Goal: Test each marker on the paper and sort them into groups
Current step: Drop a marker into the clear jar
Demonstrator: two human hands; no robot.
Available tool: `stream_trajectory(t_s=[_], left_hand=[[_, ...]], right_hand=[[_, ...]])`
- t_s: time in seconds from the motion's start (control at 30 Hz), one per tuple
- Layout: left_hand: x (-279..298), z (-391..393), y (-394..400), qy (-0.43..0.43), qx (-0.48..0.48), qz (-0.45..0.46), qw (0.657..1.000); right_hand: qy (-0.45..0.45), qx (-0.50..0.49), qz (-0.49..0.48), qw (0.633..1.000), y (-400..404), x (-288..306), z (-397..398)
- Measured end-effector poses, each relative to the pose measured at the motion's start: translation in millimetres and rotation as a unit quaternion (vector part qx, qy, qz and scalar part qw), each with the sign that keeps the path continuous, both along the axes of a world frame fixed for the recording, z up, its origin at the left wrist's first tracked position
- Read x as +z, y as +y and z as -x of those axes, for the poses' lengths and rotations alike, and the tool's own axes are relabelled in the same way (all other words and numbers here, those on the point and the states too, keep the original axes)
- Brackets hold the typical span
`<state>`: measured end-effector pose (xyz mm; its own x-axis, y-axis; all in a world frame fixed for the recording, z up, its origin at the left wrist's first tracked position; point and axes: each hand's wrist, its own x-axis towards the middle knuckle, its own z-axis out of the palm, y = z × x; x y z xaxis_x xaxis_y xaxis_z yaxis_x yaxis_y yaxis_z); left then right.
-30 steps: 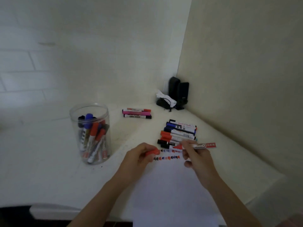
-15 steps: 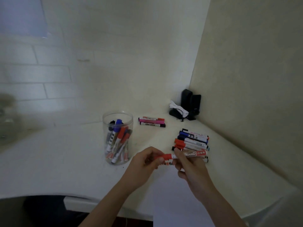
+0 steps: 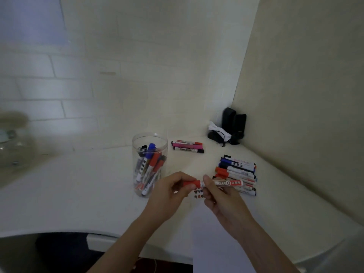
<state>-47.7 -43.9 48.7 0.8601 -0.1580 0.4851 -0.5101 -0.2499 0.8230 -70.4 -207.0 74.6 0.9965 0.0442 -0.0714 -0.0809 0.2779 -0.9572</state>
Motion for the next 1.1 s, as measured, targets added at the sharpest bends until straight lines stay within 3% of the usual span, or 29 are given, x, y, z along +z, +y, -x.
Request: stream_trajectory(t_s=[0.2,0.43,0.73,0.8,0.97,1.1], left_hand=[[4,6,24,0.067,0.031,0.079,0.994],[57,17,45,0.014,0.082,0.237,0.968],[121,-20,91,-0.101,0.219,0.249,0.938],[132,-31,103,-0.122,0.259,0.221,0.932],[114,-50,110,-0.079,0.298,0.005,0.951],[86,-51,104,-0.071,0.295,-0.143,0.942]], right_hand=[[0.063,-0.018,-0.079,0.995,-5,6,-7],[-0.033,0.027,0.087,0.995,32,17,-7],[-0.182,-0.064,0.2,0.961,85,46,-50],[-0.173,-0.085,0.219,0.957,77,37,-51],[-0.149,-0.085,0.255,0.952,57,4,-48],[-0.147,-0.067,0.299,0.94,55,-10,-50]])
